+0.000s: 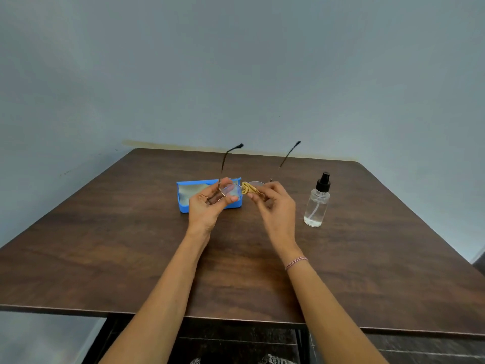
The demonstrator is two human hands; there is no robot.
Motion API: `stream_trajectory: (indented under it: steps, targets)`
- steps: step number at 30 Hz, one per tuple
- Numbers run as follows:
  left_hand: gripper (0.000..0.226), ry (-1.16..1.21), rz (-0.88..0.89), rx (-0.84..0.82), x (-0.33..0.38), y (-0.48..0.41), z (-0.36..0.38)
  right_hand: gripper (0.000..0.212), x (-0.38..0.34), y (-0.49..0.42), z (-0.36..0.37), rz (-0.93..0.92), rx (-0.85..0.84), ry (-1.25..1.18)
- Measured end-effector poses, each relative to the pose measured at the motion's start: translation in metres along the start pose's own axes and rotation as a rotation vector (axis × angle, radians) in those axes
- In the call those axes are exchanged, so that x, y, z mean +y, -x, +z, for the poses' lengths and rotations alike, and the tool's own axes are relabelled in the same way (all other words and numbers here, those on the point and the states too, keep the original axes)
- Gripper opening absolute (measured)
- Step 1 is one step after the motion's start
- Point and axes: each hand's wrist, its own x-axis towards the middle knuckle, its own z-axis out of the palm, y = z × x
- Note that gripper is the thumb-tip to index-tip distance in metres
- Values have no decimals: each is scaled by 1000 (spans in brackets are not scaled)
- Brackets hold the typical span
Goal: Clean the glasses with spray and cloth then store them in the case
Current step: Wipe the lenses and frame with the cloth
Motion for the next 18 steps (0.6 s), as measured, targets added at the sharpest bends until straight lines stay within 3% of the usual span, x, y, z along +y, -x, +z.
stream_trajectory:
  steps: [7, 18]
  targets:
    - [51, -107, 18, -109, -3, 3, 6, 28, 3, -2, 0, -244, 28, 382]
    - [65, -155, 70, -165, -3, 1, 5, 28, 2, -5, -2, -375, -157, 380]
